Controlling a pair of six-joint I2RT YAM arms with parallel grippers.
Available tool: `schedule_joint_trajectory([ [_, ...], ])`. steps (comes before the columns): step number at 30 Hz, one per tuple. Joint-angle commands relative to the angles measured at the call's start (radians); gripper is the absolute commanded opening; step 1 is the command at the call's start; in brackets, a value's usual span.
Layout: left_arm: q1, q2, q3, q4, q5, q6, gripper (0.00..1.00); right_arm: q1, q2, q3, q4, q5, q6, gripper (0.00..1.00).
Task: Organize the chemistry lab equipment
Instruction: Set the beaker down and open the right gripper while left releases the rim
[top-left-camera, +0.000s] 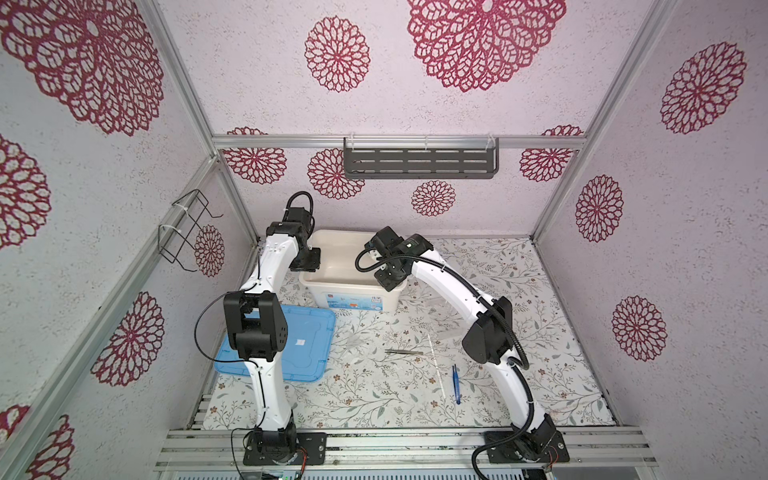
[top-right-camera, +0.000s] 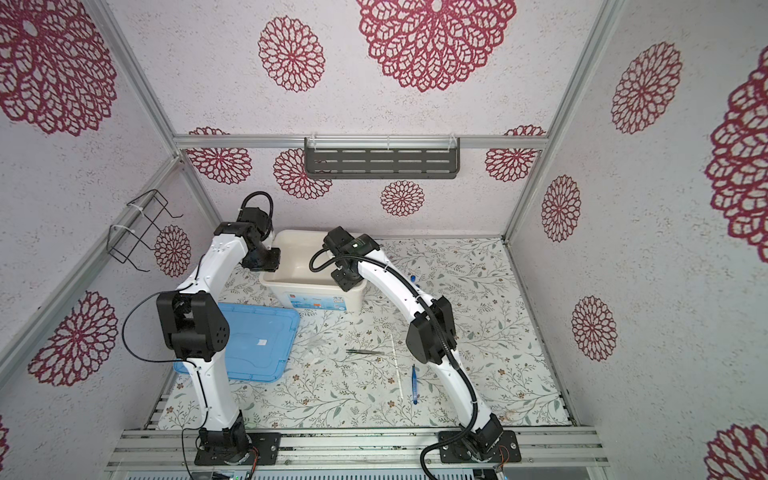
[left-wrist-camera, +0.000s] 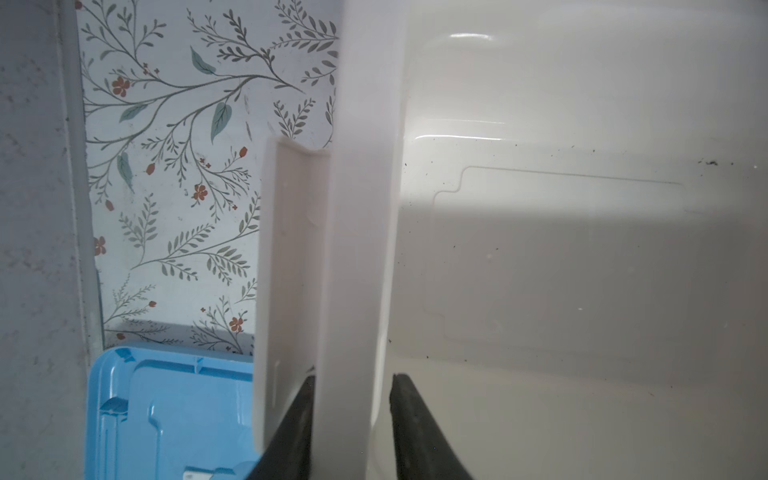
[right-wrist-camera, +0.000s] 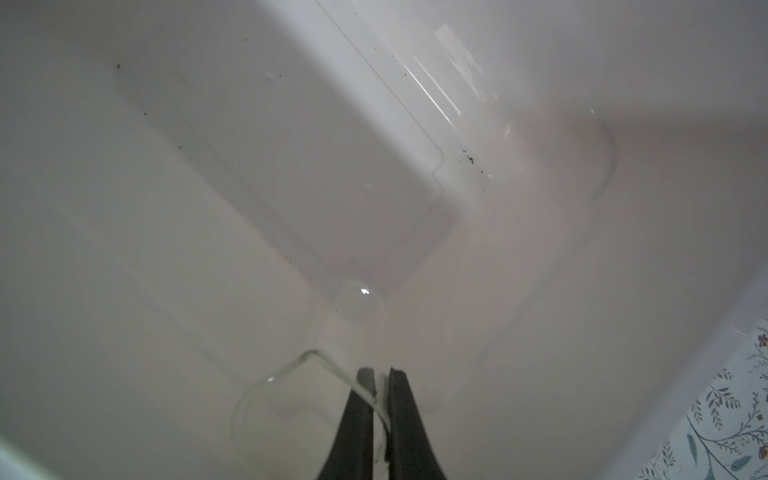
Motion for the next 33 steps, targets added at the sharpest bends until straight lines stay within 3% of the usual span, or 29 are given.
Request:
schedule_joint_trajectory([
  [1, -0.014, 0.029, 0.012, -0.007, -0.011, 0.075, 0.32, 0.015, -0.003, 0.009, -0.043, -0.043, -0.02, 0.0],
  [10, 0.0, 0.002, -0.042, 0.081, 0.082, 0.161, 0.34, 0.052, -0.007, -0.032, -0.061, -0.066, -0.055, 0.0],
  [21, -0.014, 0.031, -0.011, 0.142, 0.208, 0.161, 0.36, 0.057, 0.033, -0.037, -0.067, -0.074, -0.119, 0.0],
  [33, -0.058, 0.056, -0.001, 0.175, 0.178, 0.177, 0.39, 0.003, 0.041, -0.035, -0.099, -0.211, -0.165, 0.0],
])
